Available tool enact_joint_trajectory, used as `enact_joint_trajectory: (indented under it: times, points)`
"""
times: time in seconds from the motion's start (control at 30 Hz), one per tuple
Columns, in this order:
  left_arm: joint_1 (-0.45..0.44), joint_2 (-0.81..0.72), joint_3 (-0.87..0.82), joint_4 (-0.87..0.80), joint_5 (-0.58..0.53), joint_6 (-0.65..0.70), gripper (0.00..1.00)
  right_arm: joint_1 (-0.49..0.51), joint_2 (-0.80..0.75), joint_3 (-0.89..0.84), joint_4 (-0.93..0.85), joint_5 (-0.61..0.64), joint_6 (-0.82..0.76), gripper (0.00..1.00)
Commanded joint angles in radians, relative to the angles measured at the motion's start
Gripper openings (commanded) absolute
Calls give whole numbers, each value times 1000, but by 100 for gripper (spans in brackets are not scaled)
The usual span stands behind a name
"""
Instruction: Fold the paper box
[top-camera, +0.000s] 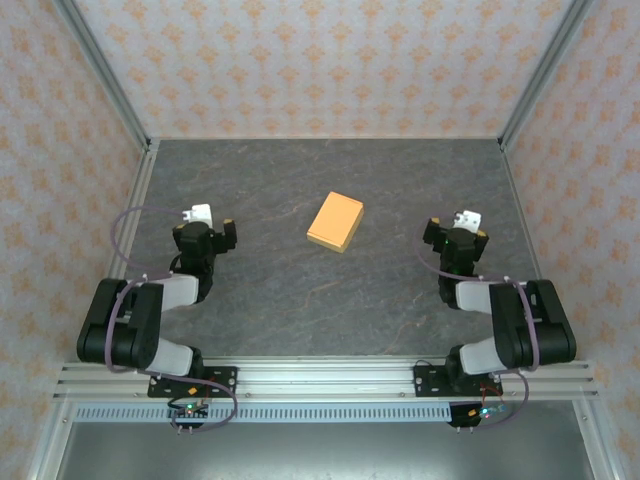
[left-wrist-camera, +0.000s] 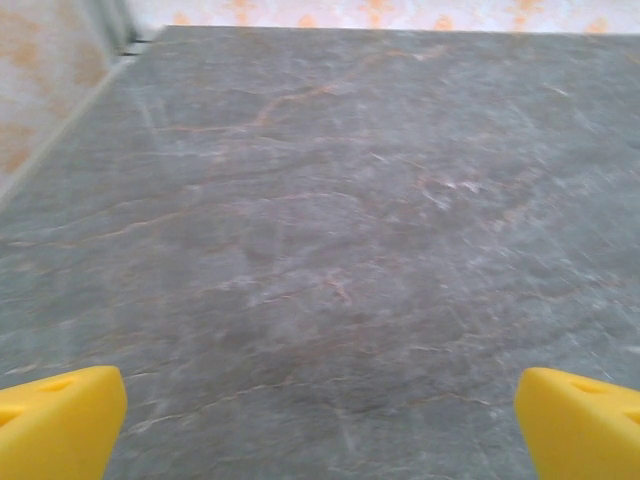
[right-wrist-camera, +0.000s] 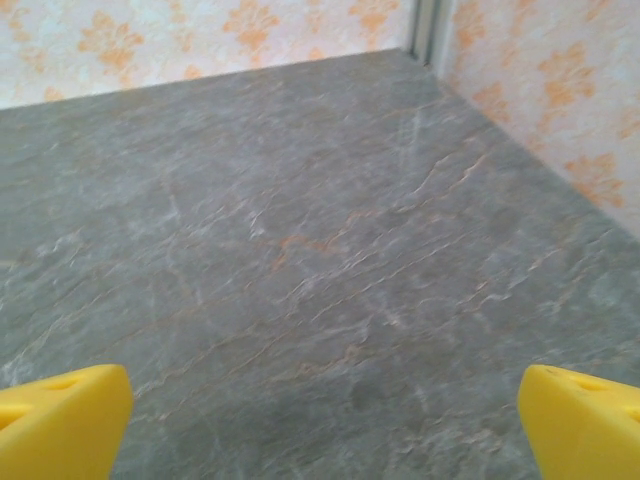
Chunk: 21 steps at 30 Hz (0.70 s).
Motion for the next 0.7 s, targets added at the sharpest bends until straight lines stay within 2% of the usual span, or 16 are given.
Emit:
enact_joint_trajectory:
  times: [0.0,0.03,0.1,0.2,0.67]
  points:
    - [8,35,37,30,76,33,100,-5,54,-19,135,-74,-11,99]
    - [14,41,30,51,70,22,100,-7,74,-8,147,-73,-13,99]
    - [17,41,32,47,65,20,100,-7,69,61,6,-61,-4,99]
    - [16,39,34,37,58,20,100,-38,83,108,-76,-101,22,99]
    - [14,39,34,40,53,20,100,-39,86,108,-69,-102,18,99]
